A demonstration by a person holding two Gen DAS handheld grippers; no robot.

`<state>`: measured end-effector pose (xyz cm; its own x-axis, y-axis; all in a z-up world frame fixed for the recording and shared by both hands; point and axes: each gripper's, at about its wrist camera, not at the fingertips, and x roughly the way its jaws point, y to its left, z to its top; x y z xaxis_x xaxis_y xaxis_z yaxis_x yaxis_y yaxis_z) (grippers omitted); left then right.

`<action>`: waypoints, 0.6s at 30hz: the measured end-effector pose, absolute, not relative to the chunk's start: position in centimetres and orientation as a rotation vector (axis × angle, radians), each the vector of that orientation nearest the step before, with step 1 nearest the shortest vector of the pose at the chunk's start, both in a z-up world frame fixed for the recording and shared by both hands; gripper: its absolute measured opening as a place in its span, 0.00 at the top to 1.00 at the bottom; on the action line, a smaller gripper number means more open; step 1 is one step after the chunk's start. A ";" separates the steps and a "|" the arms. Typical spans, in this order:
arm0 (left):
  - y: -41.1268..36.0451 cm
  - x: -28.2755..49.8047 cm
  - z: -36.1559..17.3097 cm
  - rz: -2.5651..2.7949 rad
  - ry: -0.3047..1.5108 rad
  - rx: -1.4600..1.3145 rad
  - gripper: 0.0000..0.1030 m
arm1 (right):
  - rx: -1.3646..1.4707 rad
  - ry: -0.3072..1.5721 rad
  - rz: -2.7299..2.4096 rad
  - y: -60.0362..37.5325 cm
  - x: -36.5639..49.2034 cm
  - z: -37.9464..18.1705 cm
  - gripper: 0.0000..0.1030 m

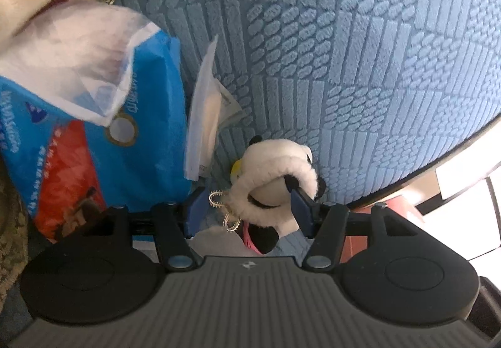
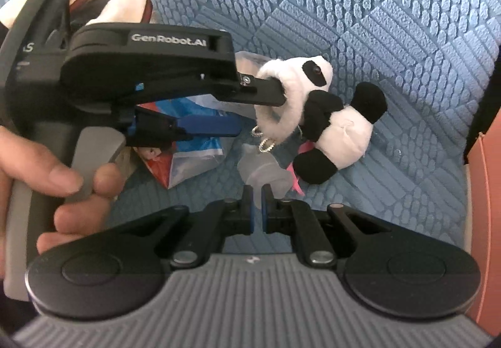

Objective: Organize soft objects
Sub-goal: 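Lift the white fluffy hair tie with the left gripper while the right gripper lifts the clear piece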

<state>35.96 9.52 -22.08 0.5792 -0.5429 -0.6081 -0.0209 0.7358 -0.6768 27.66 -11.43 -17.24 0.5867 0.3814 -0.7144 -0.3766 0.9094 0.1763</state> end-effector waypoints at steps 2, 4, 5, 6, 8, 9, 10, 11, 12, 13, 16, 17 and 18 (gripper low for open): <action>9.3 35.9 -22.1 -0.337 0.917 -0.677 0.39 | 0.003 0.836 0.437 -11.7 27.3 -17.1 0.92; 9.1 36.0 -22.2 -0.345 0.918 -0.683 0.39 | 0.007 0.844 0.436 -11.7 27.2 -17.2 0.92; 9.0 36.0 -22.3 -0.346 0.917 -0.684 0.42 | 0.011 0.849 0.436 -11.8 27.2 -17.3 0.92; 8.9 36.0 -22.3 -0.346 0.915 -0.683 0.49 | 0.014 0.853 0.438 -11.9 27.2 -17.4 0.92; 8.6 36.0 -22.4 -0.349 0.912 -0.674 0.55 | 0.005 0.849 0.437 -12.0 27.1 -17.4 0.92; 8.4 36.1 -22.5 -0.349 0.911 -0.672 0.63 | 0.000 0.845 0.433 -12.1 27.0 -17.3 0.92; 8.3 36.1 -22.5 -0.340 0.909 -0.670 0.67 | 0.003 0.843 0.429 -12.3 26.8 -17.3 0.92; 8.2 36.2 -22.6 -0.333 0.907 -0.669 0.76 | 0.010 0.844 0.430 -12.3 26.8 -17.2 0.92; 8.3 36.2 -22.6 -0.325 0.907 -0.666 0.85 | 0.017 0.845 0.430 -12.4 26.7 -17.2 0.92; 8.2 36.2 -22.7 -0.315 0.906 -0.661 0.86 | 0.020 0.844 0.429 -12.4 26.7 -17.1 0.92; 8.4 36.2 -22.5 -0.310 0.895 -0.652 0.87 | 0.027 0.840 0.426 -12.6 26.4 -16.9 0.92; 8.8 36.0 -22.2 -0.316 0.883 -0.653 0.87 | 0.034 0.837 0.423 -12.8 26.2 -16.7 0.92; 9.0 35.9 -21.9 -0.318 0.867 -0.659 0.87 | 0.040 0.833 0.423 -12.9 26.1 -16.6 0.92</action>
